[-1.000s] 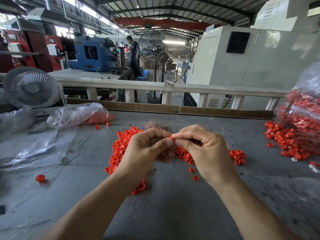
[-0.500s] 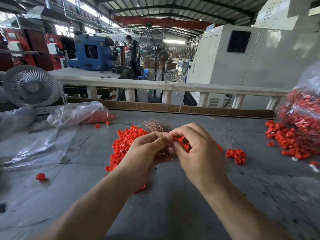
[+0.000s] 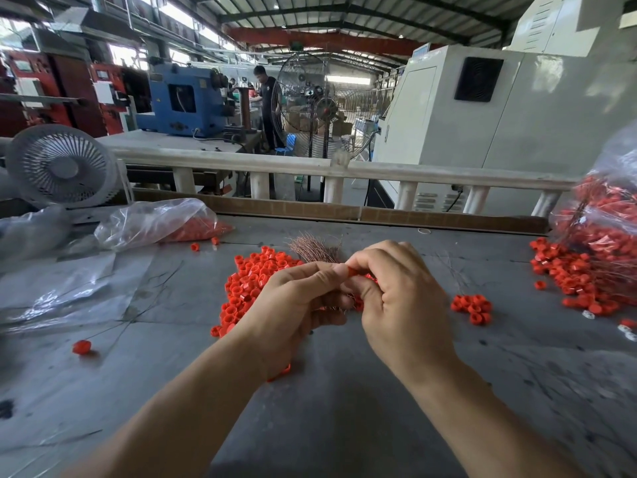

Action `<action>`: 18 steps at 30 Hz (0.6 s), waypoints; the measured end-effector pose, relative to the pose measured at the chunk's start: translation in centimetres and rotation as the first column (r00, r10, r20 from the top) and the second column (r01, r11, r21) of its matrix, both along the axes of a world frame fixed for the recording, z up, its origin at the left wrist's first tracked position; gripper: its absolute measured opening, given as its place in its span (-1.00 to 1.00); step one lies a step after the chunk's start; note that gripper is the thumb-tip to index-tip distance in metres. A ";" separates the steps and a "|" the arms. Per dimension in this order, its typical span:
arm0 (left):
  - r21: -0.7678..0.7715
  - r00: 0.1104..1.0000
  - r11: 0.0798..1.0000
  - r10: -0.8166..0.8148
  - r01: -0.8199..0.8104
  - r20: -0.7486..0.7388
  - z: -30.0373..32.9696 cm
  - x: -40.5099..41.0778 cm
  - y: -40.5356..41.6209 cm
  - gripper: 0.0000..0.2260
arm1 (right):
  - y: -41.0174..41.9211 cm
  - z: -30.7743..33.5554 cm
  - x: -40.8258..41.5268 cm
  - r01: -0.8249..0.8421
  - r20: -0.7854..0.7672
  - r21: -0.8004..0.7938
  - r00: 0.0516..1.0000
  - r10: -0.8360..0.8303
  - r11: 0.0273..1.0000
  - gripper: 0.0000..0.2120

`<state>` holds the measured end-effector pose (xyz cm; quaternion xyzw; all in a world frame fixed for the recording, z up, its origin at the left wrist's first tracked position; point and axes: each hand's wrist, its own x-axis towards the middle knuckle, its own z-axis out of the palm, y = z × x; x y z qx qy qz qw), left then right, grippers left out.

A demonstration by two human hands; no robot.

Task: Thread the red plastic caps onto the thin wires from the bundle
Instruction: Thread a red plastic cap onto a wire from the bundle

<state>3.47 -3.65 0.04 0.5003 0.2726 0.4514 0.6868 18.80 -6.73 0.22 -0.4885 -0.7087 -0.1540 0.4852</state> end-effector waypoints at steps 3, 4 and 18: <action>-0.017 1.000 1.000 -0.003 0.004 0.018 0.1 0.0 0.0 -0.77 | 0.1 0.0 -0.1 0.018 -0.004 0.015 1.000 -0.018 1.000 -0.87; -0.022 1.000 1.000 -0.005 0.005 0.022 0.2 -0.1 0.1 -0.79 | 0.1 0.0 -0.1 0.014 -0.006 0.011 1.000 -0.014 1.000 -0.88; 0.052 0.983 0.988 0.139 -0.146 0.120 0.0 0.1 0.1 -0.67 | 0.0 0.4 0.0 0.017 0.071 0.054 0.997 -0.020 0.998 -0.71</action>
